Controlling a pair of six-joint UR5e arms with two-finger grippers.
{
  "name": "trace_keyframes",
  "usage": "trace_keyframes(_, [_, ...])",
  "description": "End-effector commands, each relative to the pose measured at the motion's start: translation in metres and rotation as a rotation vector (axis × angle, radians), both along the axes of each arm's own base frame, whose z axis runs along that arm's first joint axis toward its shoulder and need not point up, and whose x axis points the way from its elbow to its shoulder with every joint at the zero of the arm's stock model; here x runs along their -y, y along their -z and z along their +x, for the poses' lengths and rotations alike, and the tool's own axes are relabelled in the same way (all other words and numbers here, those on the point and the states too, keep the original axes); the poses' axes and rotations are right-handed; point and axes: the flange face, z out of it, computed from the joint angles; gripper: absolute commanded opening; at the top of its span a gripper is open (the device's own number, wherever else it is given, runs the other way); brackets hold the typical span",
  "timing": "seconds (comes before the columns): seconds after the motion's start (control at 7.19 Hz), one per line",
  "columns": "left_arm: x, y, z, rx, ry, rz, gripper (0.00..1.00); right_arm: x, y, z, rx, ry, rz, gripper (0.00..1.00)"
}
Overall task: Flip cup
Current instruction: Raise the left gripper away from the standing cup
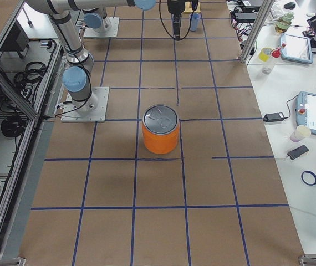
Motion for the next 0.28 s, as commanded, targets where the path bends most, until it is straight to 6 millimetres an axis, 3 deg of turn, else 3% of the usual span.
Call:
trace_keyframes(0.0, [-0.0012,-0.0032,0.0015,0.012,-0.002,-0.007,1.0,0.0,0.0,0.0,0.0,0.0,0.0,1.0])
trace_keyframes(0.14, [-0.0051,-0.0017,0.0009,0.014,-0.002,-0.001,1.0,0.0,0.0,0.0,0.0,0.0,0.0,1.0])
